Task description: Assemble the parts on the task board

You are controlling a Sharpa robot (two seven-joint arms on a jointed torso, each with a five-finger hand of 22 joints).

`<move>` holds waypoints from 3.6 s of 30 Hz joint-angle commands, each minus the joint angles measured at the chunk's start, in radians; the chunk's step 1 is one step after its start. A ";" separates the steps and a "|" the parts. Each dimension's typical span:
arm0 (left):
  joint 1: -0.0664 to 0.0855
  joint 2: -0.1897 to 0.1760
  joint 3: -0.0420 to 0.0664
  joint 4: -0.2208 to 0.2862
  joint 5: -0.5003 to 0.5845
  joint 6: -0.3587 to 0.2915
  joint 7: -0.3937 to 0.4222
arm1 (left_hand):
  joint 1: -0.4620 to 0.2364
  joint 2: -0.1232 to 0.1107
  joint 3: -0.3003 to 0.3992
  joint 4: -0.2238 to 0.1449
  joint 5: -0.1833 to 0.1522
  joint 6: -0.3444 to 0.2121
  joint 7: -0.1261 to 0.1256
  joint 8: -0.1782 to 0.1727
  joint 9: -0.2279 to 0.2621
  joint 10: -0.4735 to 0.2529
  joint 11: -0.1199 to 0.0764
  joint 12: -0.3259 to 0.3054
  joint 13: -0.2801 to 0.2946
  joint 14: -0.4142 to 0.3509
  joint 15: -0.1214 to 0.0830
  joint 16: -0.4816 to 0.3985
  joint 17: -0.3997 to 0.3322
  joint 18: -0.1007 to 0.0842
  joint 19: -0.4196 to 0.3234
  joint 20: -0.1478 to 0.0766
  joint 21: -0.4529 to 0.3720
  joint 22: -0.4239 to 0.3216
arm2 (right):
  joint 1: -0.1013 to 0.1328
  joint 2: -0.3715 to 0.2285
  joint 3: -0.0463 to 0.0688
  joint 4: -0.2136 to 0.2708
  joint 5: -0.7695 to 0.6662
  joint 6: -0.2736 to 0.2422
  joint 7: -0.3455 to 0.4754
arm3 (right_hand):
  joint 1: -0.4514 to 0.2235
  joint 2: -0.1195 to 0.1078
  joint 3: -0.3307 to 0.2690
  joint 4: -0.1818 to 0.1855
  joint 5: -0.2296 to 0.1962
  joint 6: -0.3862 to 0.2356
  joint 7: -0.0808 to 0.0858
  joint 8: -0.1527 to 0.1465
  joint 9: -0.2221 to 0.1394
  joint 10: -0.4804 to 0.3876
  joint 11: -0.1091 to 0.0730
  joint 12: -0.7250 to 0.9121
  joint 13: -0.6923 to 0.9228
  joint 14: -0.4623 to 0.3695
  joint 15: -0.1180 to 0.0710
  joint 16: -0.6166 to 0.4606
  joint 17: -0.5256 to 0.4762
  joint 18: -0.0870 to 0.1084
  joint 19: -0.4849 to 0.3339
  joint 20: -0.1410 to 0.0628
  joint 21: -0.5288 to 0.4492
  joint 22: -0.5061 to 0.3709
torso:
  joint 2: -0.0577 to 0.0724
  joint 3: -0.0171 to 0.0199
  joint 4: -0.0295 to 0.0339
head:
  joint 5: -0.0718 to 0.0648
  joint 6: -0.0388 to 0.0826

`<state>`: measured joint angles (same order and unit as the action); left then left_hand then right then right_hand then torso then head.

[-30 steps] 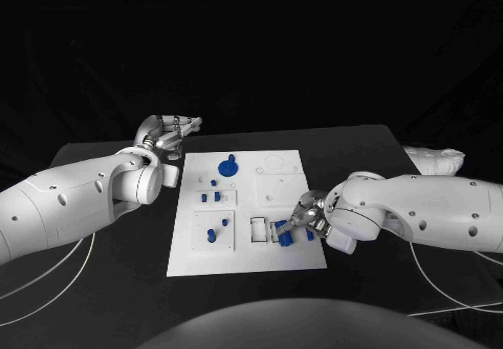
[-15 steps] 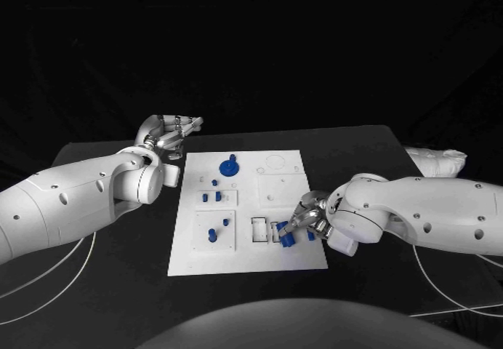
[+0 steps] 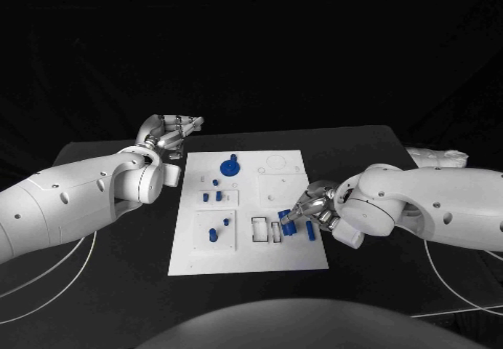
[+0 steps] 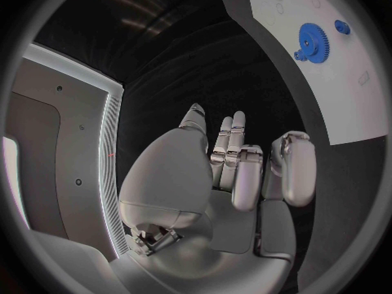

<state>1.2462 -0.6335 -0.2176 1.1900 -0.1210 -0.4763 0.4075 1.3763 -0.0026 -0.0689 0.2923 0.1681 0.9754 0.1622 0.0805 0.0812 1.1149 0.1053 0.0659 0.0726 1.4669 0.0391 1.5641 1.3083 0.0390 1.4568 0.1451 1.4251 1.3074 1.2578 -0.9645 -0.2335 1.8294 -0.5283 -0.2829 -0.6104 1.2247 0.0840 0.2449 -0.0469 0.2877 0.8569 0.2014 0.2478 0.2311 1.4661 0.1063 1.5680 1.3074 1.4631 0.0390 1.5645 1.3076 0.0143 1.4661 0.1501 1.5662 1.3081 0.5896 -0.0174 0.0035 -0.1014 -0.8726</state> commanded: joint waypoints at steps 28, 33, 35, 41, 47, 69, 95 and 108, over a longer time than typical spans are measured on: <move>0.000 0.002 0.001 0.002 -0.004 0.016 0.004 | 0.003 0.009 -0.005 -0.001 0.005 -0.009 0.001 -0.002 0.001 -0.006 0.002 0.002 0.000 0.098 0.004 0.000 0.252 -0.003 0.002 0.003 -0.003 0.217 | -0.018 0.136 0.000 -0.091 0.155 0.054 -0.008 | 0.016 0.020 0.008 0.020 -0.039 0.062 -0.037 -0.034 -0.011 0.105 -0.009 0.003 0.263 0.108 -0.008 0.006 0.263 -0.014 0.105 -0.009 0.005 0.263 | -0.001 -0.0004 -0.0012 | 0.005 0.000; 0.001 0.001 0.001 0.003 -0.004 0.016 0.004 | 0.003 0.009 -0.005 -0.001 0.005 -0.009 0.001 -0.002 0.001 -0.006 0.002 0.002 0.000 0.098 0.004 0.000 0.252 -0.003 0.002 0.003 -0.003 0.217 | -0.026 0.153 0.000 -0.107 0.152 0.044 -0.018 | 0.012 0.019 0.008 0.023 -0.044 0.063 -0.037 -0.037 -0.013 0.105 -0.009 0.003 0.263 0.108 -0.008 0.006 0.263 -0.014 0.105 -0.009 0.005 0.263 | -0.001 -0.0009 -0.0007 | 0.004 0.000; 0.001 0.001 0.001 0.004 -0.004 0.016 0.004 | 0.003 0.009 -0.005 -0.001 0.005 -0.009 0.001 -0.002 0.001 -0.006 0.002 0.002 0.000 0.098 0.004 0.000 0.252 -0.003 0.002 0.003 -0.003 0.217 | -0.027 0.157 0.000 -0.112 0.149 0.041 -0.021 | 0.011 0.018 0.007 0.025 -0.046 0.064 -0.037 -0.039 -0.013 0.105 -0.009 0.003 0.263 0.108 -0.008 0.006 0.263 -0.014 0.105 -0.009 0.005 0.263 | 0.000 -0.0008 -0.0009 | 0.005 0.000; 0.001 0.001 0.001 0.004 -0.004 0.016 0.004 | 0.003 0.009 -0.005 -0.001 0.005 -0.009 0.001 -0.002 0.001 -0.006 0.002 0.002 0.000 0.098 0.004 0.000 0.252 -0.003 0.002 0.003 -0.003 0.217 | -0.030 0.164 0.000 -0.120 0.147 0.039 -0.023 | 0.006 0.016 0.006 0.030 -0.054 0.065 -0.036 -0.045 -0.016 0.105 -0.009 0.003 0.263 0.108 -0.009 0.006 0.263 -0.014 0.105 -0.010 0.005 0.263 | -0.001 -0.0008 -0.0010 | 0.003 0.000; 0.001 0.001 0.001 0.004 -0.004 0.016 0.004 | 0.004 0.011 -0.007 -0.001 0.005 -0.009 0.001 -0.002 0.001 -0.006 0.002 0.002 0.001 0.098 0.004 0.000 0.251 -0.003 0.002 0.003 -0.004 0.216 | -0.031 0.172 0.000 -0.124 0.140 0.034 -0.028 | 0.001 0.014 0.005 0.035 -0.065 0.066 -0.035 -0.052 -0.018 0.105 -0.008 0.003 0.263 0.108 -0.010 0.006 0.263 -0.014 0.105 -0.010 0.005 0.263 | -0.001 -0.0002 0.0000 | 0.001 0.000; 0.001 0.001 0.001 0.004 -0.004 0.017 0.003 | 0.004 0.011 -0.007 -0.001 0.005 -0.009 0.001 -0.002 0.001 -0.006 0.002 0.002 0.001 0.098 0.004 0.000 0.251 -0.003 0.002 0.003 -0.004 0.216 | -0.035 0.180 0.000 -0.130 0.118 0.038 -0.047 | -0.005 0.008 0.001 0.043 -0.085 0.062 -0.031 -0.067 -0.023 0.105 -0.005 0.003 0.263 0.108 -0.010 0.006 0.263 -0.014 0.105 -0.011 0.005 0.263 | -0.001 0.0000 -0.0009 | 0.005 0.000; 0.001 0.001 0.001 0.004 -0.004 0.019 0.002 | 0.004 0.011 -0.007 -0.001 0.005 -0.009 0.001 -0.002 0.001 -0.006 0.002 0.002 0.001 0.098 0.004 0.000 0.251 -0.003 0.002 0.003 -0.004 0.216 | -0.036 0.161 0.000 -0.129 0.140 0.050 -0.050 | -0.015 0.005 -0.004 0.059 -0.090 0.102 -0.046 -0.065 -0.018 0.105 -0.018 0.003 0.263 0.108 -0.013 0.006 0.263 -0.014 0.105 -0.012 0.005 0.263 | -0.001 -0.0004 -0.0012 | 0.006 0.000; 0.001 0.003 0.001 0.002 -0.004 0.020 -0.001 | 0.007 0.013 -0.010 -0.001 0.005 -0.010 0.001 -0.002 0.001 -0.006 0.003 0.002 0.001 0.098 0.004 0.000 0.251 -0.003 0.001 0.003 -0.005 0.216 | -0.037 0.163 0.000 -0.137 0.145 0.070 -0.051 | -0.012 0.003 -0.003 0.057 -0.089 0.097 -0.045 -0.071 -0.019 0.105 -0.018 0.003 0.263 0.108 -0.015 0.006 0.263 -0.014 0.105 -0.014 0.005 0.263 | -0.002 -0.0006 -0.0008 | 0.002 0.000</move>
<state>1.2462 -0.6331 -0.2176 1.1910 -0.1214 -0.4724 0.4032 1.3814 0.0026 -0.0758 0.2908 0.1681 0.9754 0.1623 0.0805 0.0812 1.1149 0.1053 0.0659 0.0726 1.4668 0.0391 1.5641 1.3083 0.0390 1.4568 0.1450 1.4251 1.3074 1.2233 -0.8023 -0.2322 1.6948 -0.3830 -0.2391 -0.6483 1.2022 0.0805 0.2362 0.0062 0.1937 0.9279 0.1909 0.1753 0.2144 1.4660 0.0958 1.5680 1.3074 1.4667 0.0282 1.5645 1.3079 0.0142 1.4661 0.1430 1.5662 1.3079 0.5883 -0.0178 0.0026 -0.0988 -0.8726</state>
